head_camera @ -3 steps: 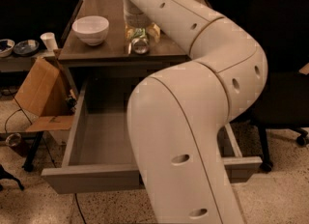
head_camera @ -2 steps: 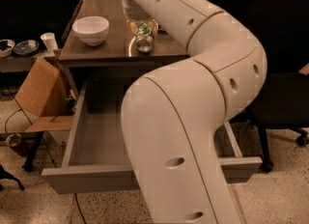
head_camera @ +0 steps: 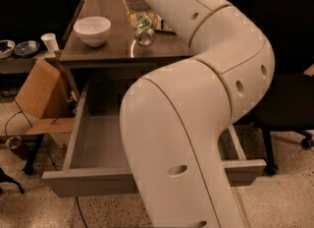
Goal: Place green can into top drawer
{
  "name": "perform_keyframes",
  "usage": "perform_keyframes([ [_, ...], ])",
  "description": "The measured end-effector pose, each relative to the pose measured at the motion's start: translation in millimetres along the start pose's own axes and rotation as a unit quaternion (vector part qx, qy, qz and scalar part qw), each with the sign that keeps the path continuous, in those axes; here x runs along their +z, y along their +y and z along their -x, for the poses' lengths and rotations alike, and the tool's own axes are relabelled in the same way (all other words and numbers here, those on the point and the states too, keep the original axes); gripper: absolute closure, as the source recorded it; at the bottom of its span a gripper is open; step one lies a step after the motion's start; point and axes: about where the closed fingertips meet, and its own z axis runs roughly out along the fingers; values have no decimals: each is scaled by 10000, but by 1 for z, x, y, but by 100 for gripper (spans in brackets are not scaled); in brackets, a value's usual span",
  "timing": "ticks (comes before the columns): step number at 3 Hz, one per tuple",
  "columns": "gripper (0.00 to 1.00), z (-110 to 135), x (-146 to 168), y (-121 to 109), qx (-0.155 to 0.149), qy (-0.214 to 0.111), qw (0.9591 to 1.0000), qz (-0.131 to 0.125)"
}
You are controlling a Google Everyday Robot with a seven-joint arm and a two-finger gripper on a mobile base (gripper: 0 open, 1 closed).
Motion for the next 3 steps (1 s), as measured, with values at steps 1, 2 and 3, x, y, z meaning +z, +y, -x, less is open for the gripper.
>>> perform_keyframes([
  [1,100,-5,-15,-6,-156,94,9996,230],
  [2,100,-18,-42,-23,-323,117,9983,480],
  [3,100,-50,-71,-47,-547,264,9950,795],
])
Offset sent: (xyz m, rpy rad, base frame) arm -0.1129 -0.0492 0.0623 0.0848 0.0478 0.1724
